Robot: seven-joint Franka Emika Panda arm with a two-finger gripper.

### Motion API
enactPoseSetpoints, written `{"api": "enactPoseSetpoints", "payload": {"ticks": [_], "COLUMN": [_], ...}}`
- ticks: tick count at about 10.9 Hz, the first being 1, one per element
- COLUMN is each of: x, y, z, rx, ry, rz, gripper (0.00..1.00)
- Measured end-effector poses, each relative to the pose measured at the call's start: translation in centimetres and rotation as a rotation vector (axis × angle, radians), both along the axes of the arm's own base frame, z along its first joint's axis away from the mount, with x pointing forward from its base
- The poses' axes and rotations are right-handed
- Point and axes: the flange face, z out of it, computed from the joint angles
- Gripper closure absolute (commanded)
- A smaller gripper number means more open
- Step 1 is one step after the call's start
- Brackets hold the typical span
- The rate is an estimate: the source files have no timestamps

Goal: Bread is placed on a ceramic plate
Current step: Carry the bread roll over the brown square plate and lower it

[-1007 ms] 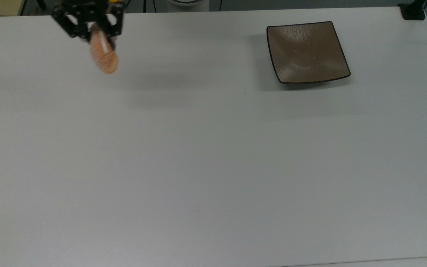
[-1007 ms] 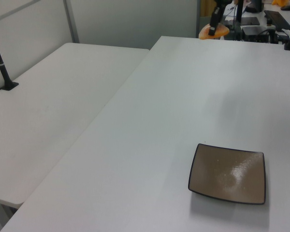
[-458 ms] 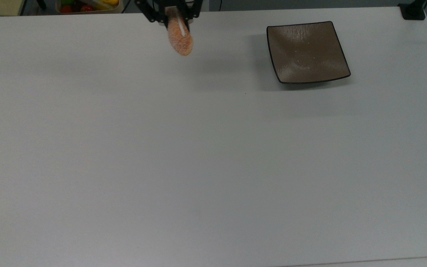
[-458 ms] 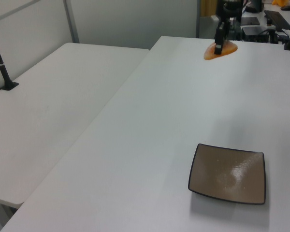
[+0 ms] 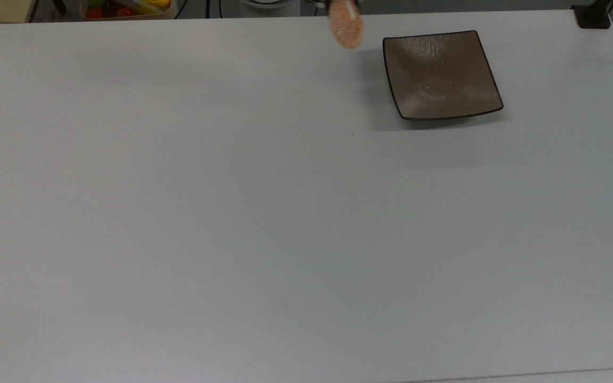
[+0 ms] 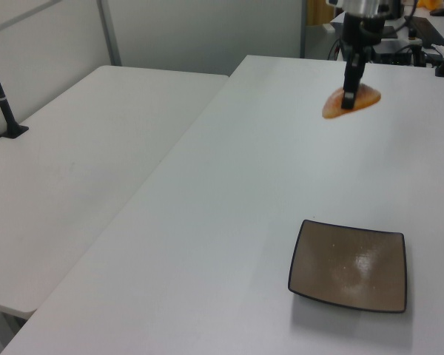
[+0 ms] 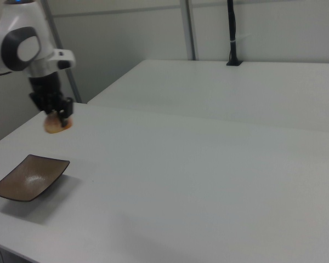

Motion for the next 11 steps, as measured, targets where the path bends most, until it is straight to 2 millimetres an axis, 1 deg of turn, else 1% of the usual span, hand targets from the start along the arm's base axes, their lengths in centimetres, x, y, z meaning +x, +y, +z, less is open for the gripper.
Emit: {"api": "enactPoseSetpoints", "payload": {"ticks": [2,4,5,7,8,10,11], "x": [-2.7,-5.0,-5.7,-6.2,-6.5,-7.4,-7.8], "y": [6.3,11.2,13.2,16.6,18.2,20.7,21.5], "z": [-1.2,-2.6,-3.8,-7.2,-9.3,-13.5,-15.2], "rx": [-0.022,-0.028,-0.033,-0.061,-0.070,-0.089,-0.106], "ry": [0.029,0.033,0.032,0.014,-0.009,-0.051,-0.067], "rz": [0.031,0.032,0.021,-0.005,-0.018,-0.038,-0.055], "gripper": [0.61,0.61,0.61,0.61,0.61,0.61,0.61]}}
